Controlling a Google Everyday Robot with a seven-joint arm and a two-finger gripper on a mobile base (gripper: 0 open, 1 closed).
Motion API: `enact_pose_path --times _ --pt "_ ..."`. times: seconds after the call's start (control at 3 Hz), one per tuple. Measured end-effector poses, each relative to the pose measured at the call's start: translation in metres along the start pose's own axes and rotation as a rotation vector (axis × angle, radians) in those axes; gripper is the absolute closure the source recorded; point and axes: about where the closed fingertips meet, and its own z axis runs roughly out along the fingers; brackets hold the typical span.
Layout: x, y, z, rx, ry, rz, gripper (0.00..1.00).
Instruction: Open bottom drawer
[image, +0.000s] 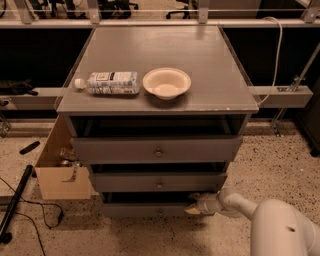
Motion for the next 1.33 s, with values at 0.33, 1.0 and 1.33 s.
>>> enact_pose_path --times 0.33,1.0,1.33 --pt "-0.001 0.003 -0.006 -0.005 -0.001 0.000 1.00" --pt "0.009 0.022 -0.020 -0.043 0.005 0.016 1.00" --pt "0.009 0.022 -0.020 -0.043 0.005 0.016 0.86"
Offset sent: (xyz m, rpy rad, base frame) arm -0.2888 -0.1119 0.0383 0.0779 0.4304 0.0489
